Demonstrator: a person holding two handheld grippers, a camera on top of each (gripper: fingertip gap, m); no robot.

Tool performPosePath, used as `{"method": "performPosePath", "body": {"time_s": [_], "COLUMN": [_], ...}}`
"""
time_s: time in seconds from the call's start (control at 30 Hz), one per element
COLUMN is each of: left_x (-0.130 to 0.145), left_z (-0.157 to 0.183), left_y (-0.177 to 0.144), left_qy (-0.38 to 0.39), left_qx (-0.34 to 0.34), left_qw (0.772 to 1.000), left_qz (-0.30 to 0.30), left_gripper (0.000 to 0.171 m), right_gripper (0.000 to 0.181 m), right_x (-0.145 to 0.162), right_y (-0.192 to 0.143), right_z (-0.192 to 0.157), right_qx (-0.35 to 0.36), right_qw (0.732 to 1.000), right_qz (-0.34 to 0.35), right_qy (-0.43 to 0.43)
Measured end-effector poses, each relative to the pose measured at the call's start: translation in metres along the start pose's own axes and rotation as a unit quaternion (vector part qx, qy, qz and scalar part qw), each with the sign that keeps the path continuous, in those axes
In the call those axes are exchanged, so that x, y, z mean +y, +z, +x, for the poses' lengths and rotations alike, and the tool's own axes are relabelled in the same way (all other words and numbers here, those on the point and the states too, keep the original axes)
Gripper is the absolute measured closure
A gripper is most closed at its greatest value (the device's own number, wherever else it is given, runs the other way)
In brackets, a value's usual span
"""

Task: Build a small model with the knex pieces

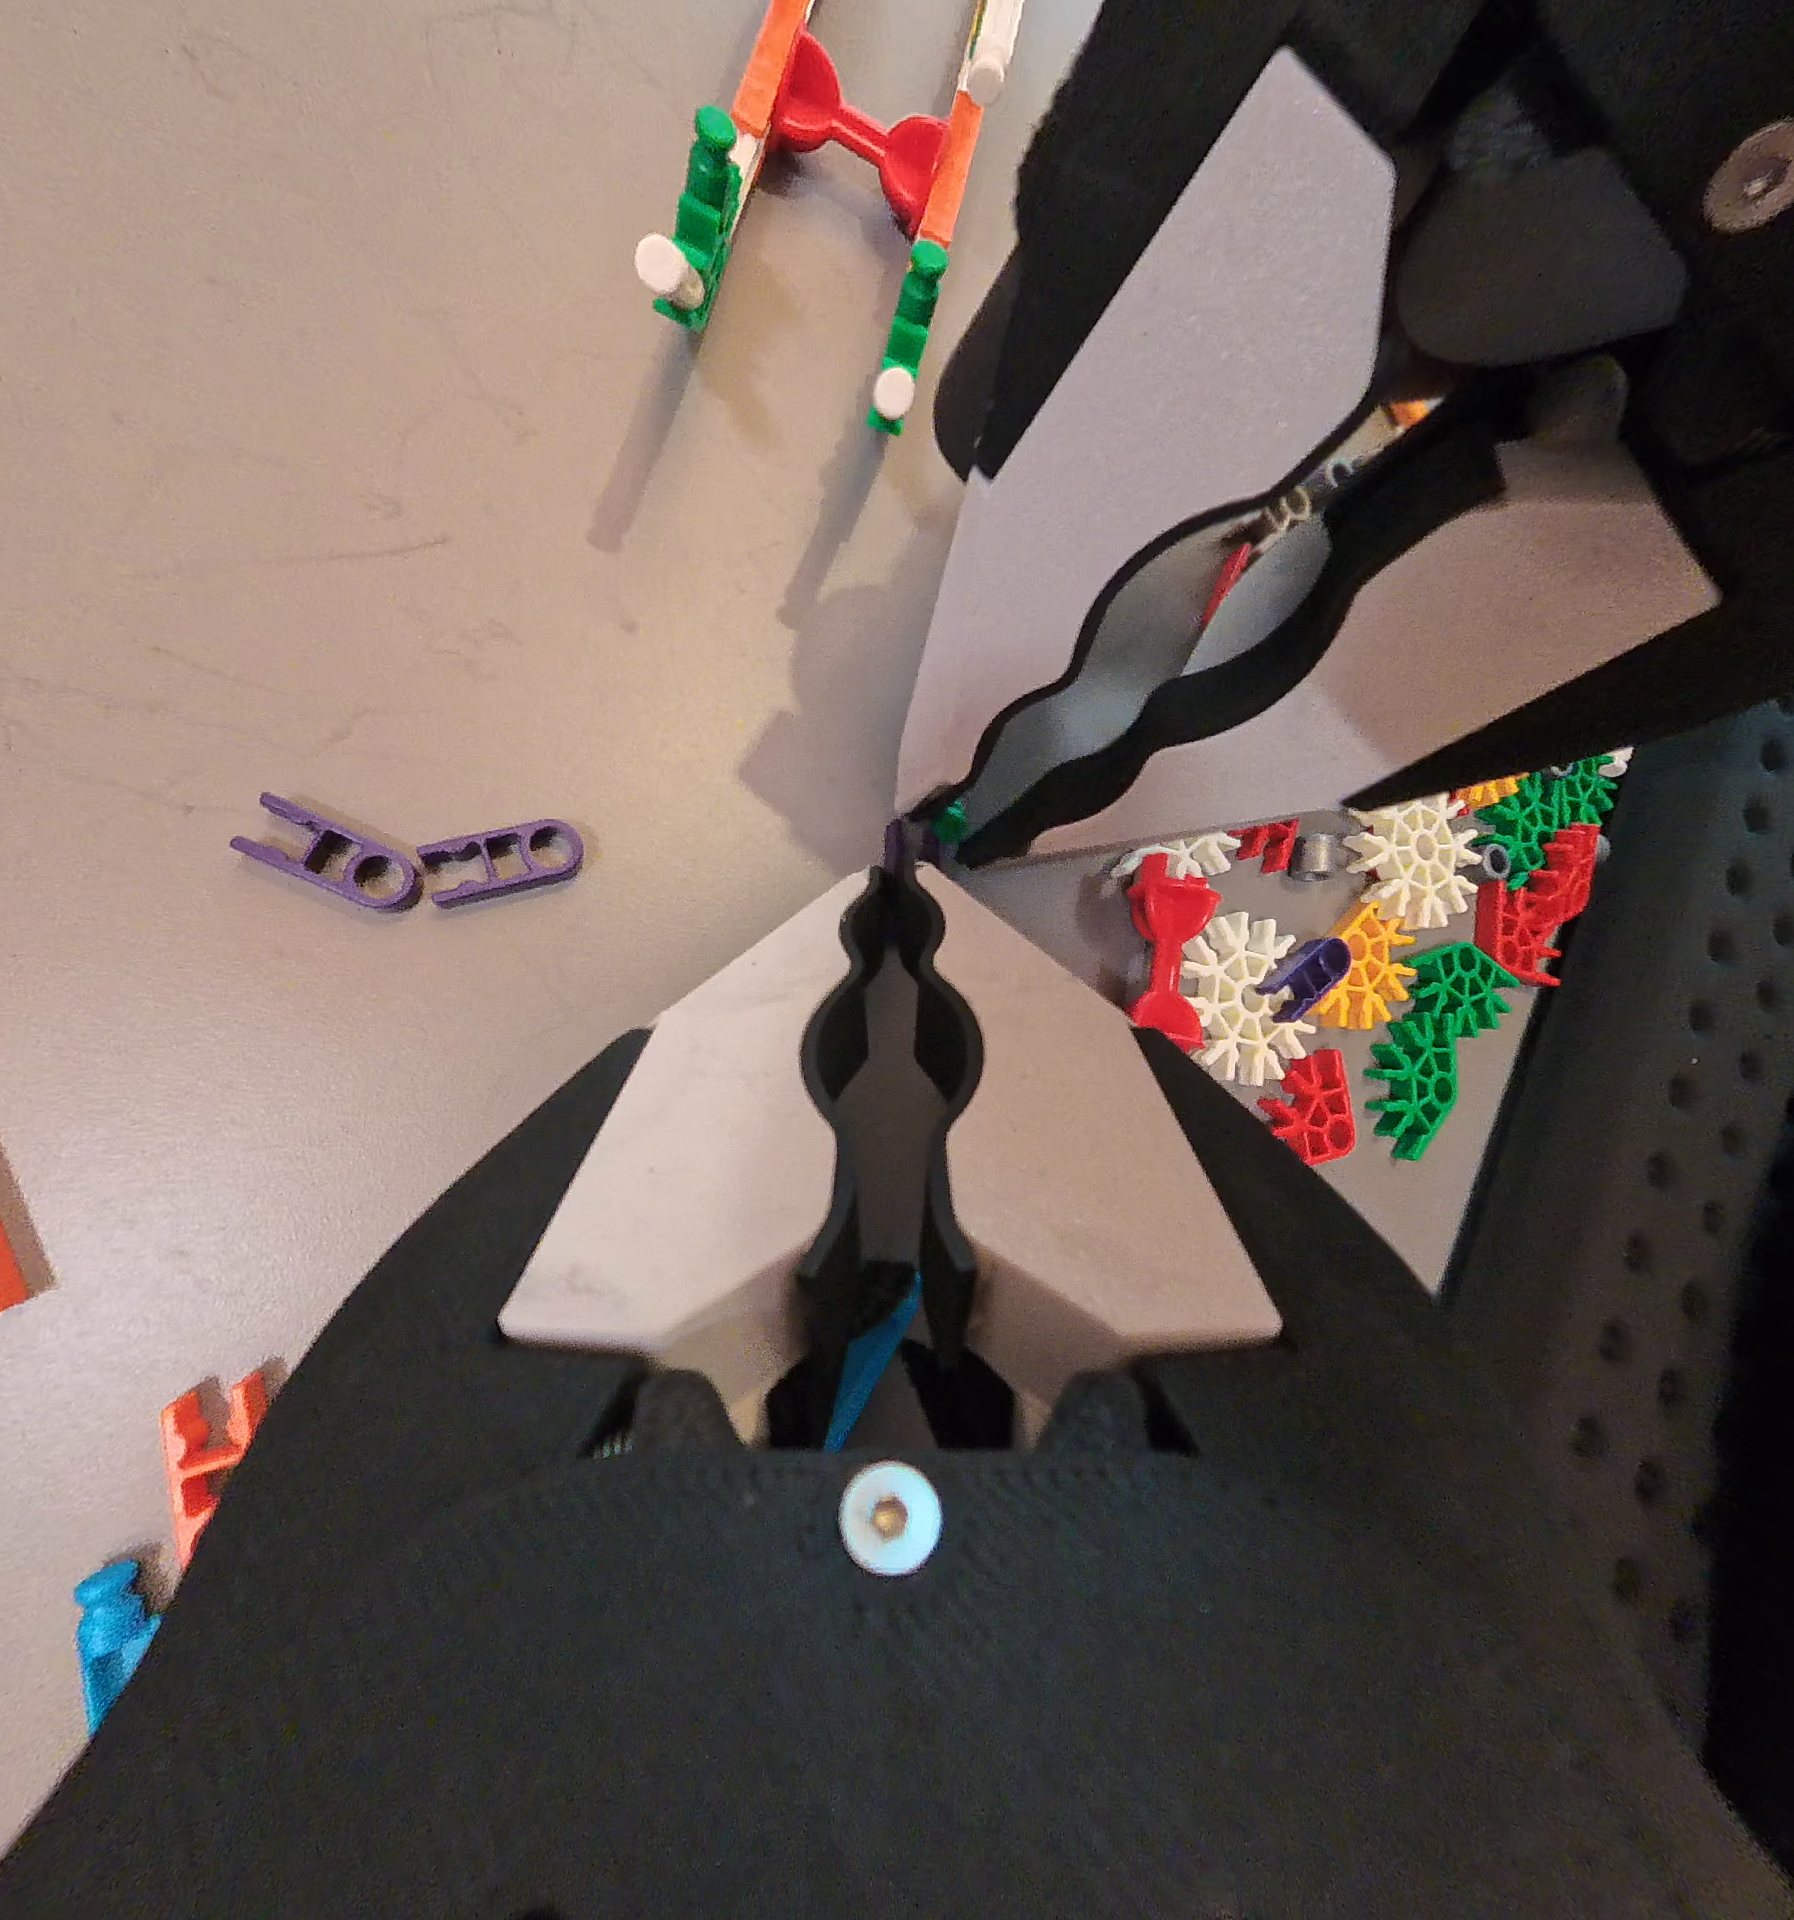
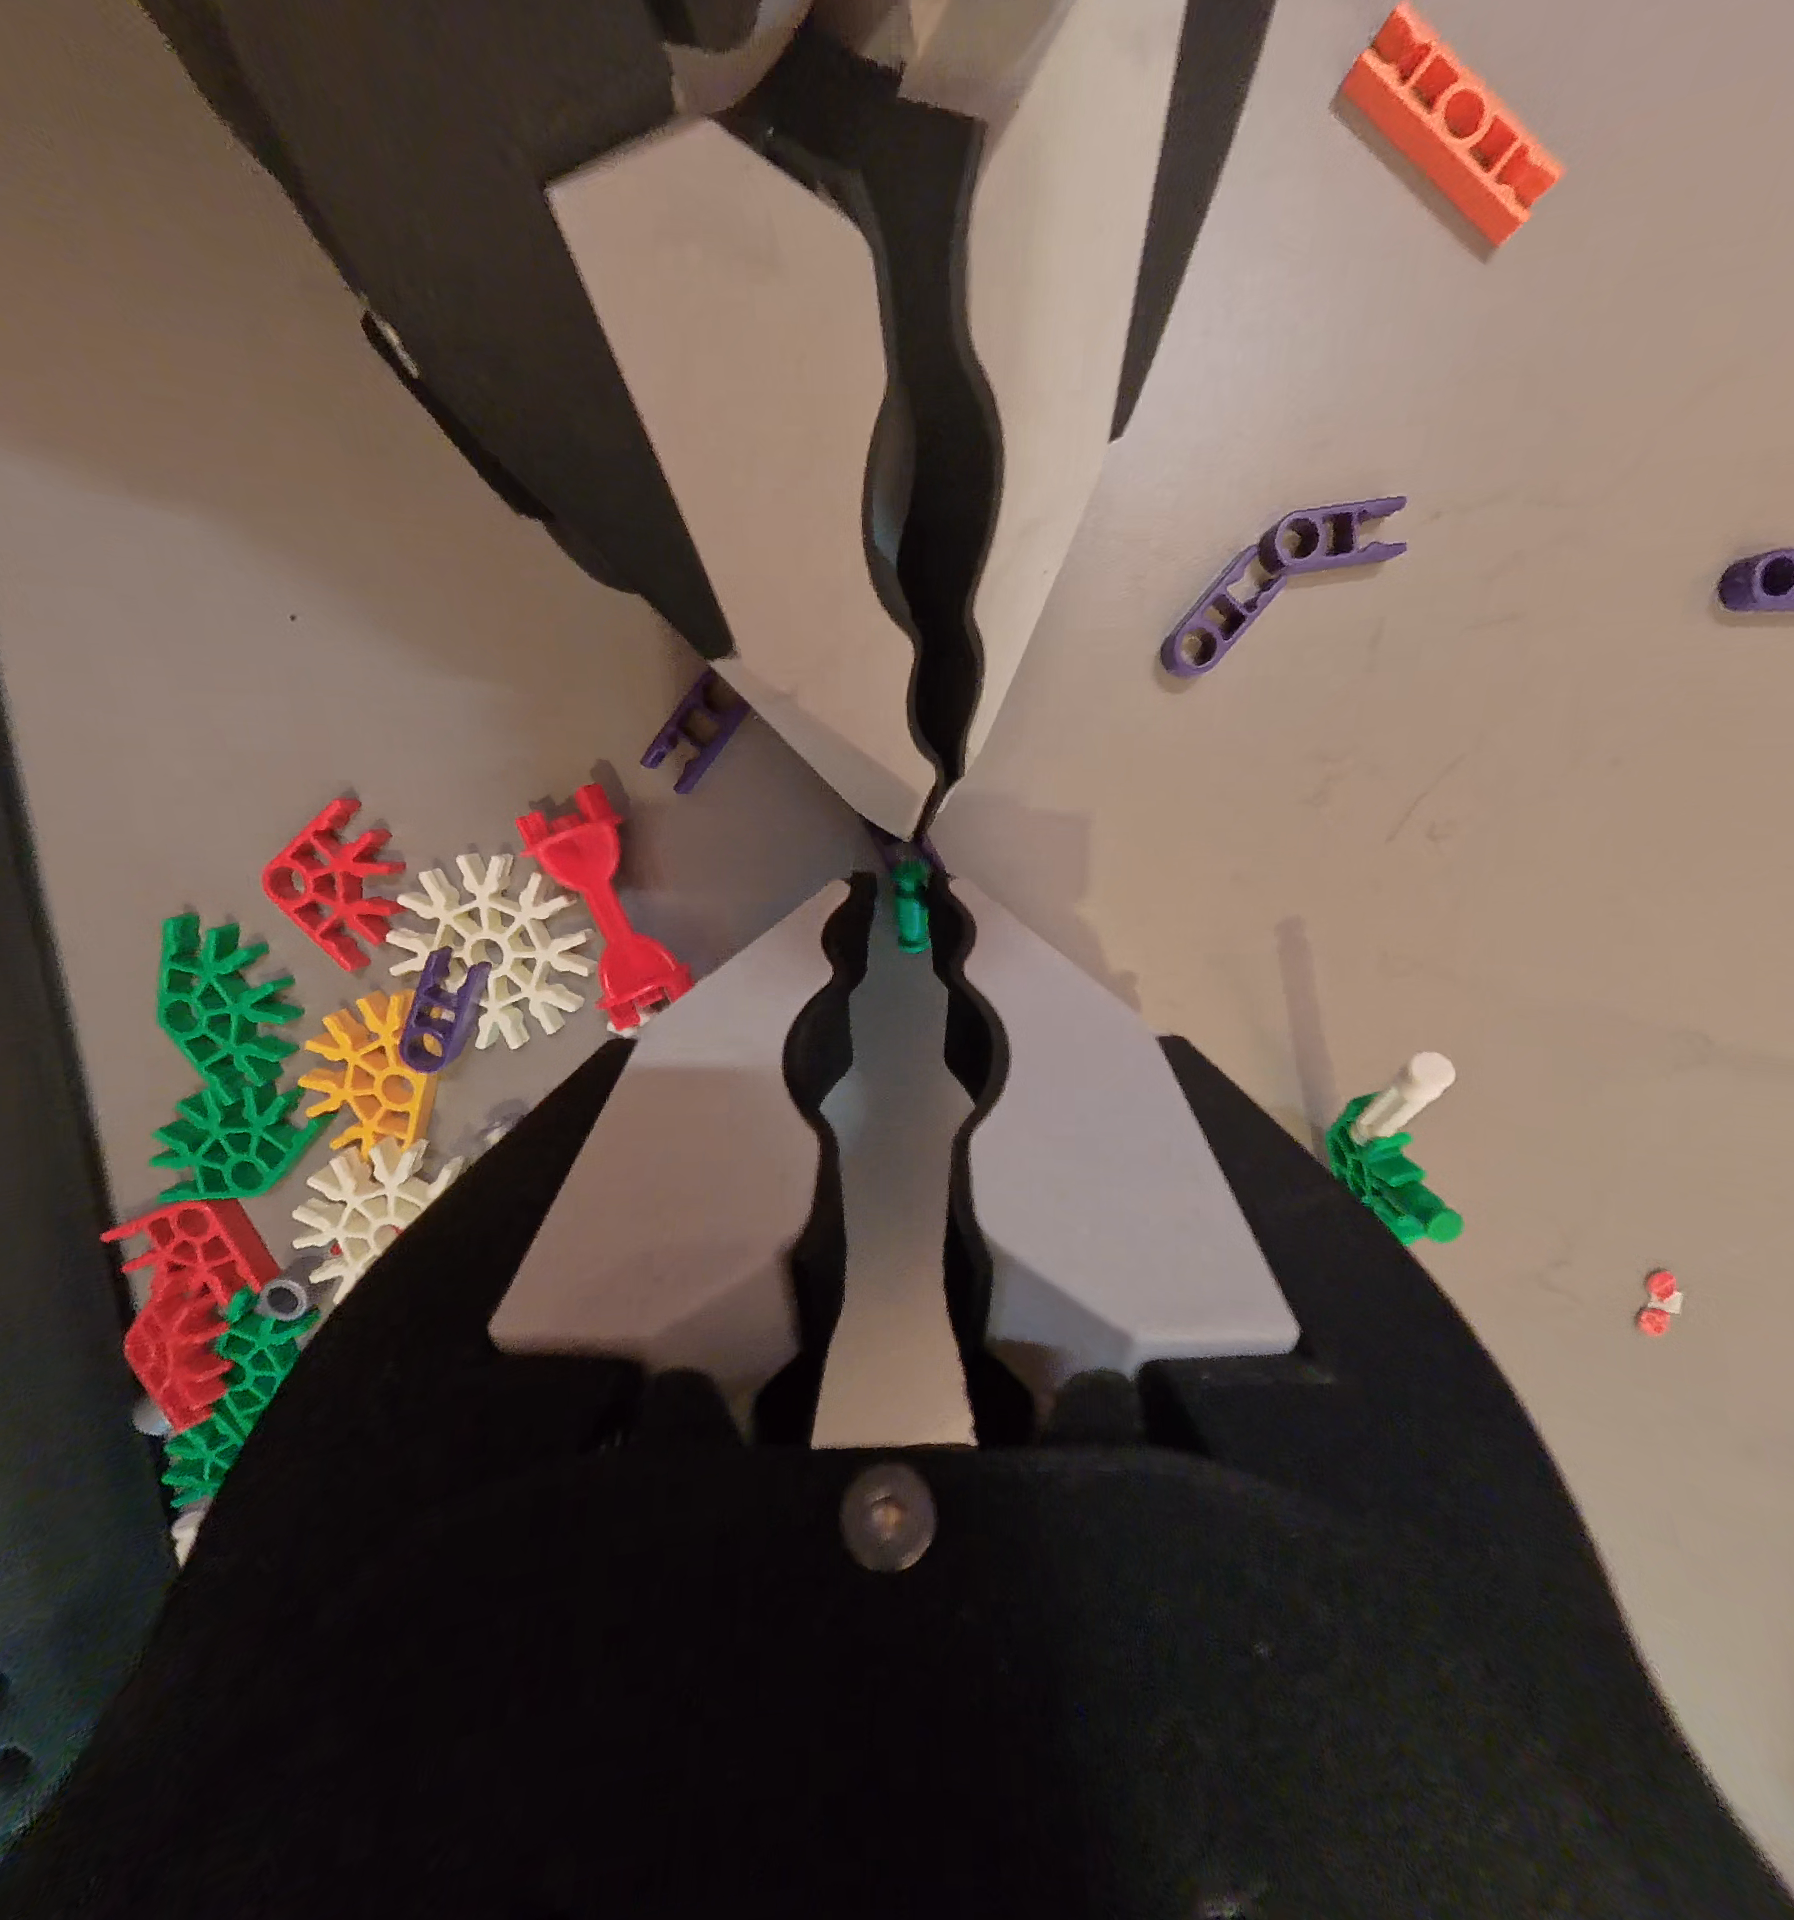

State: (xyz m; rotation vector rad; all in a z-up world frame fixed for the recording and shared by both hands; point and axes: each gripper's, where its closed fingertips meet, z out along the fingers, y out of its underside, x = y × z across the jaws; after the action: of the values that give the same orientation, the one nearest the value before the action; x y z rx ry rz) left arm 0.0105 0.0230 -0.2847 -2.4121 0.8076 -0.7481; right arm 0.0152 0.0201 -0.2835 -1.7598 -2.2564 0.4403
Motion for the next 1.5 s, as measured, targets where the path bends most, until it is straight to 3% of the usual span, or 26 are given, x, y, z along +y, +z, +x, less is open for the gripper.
{"method": "performPosePath", "body": {"time_s": [0.17, 0.37, 0.73, 0.93, 1.03, 1.3, 1.43, 1.5], "left_x": [-0.001, -0.002, 0.007, 0.008, 0.010, 0.014, 0.014, 0.013], "left_z": [0.000, 0.000, 0.015, 0.028, 0.024, 0.017, 0.018, 0.019], "left_y": [0.001, -0.008, -0.009, -0.019, -0.013, -0.007, -0.007, -0.007], "left_qy": [0.007, 0.027, 0.072, 0.092, 0.116, 0.127, 0.122, 0.117], "left_qx": [-0.002, 0.003, -0.015, 0.002, -0.023, -0.061, -0.062, -0.060], "left_qw": [1.000, 1.000, 0.997, 0.996, 0.993, 0.990, 0.991, 0.991], "left_qz": [-0.003, 0.004, -0.006, 0.016, 0.008, 0.003, 0.010, 0.017], "left_gripper": [0.171, 0.171, 0.167, 0.162, 0.160, 0.171, 0.171, 0.167], "right_gripper": [0.177, 0.166, 0.173, 0.167, 0.165, 0.177, 0.160, 0.162], "right_x": [0.002, 0.012, 0.013, 0.006, 0.002, 0.010, 0.010, 0.012], "right_y": [-0.003, -0.015, -0.003, -0.010, -0.004, 0.001, -0.007, -0.010], "right_z": [-0.002, 0.003, -0.006, -0.007, -0.014, -0.015, -0.017, -0.015], "right_qx": [-0.010, 0.001, -0.001, -0.015, -0.029, -0.051, -0.063, -0.061], "right_qw": [1.000, 0.999, 0.999, 0.996, 0.992, 0.989, 0.991, 0.991], "right_qz": [0.016, 0.022, 0.032, 0.041, 0.047, 0.025, 0.040, 0.041], "right_qy": [0.007, 0.027, -0.036, -0.079, -0.117, -0.134, -0.112, -0.112]}}
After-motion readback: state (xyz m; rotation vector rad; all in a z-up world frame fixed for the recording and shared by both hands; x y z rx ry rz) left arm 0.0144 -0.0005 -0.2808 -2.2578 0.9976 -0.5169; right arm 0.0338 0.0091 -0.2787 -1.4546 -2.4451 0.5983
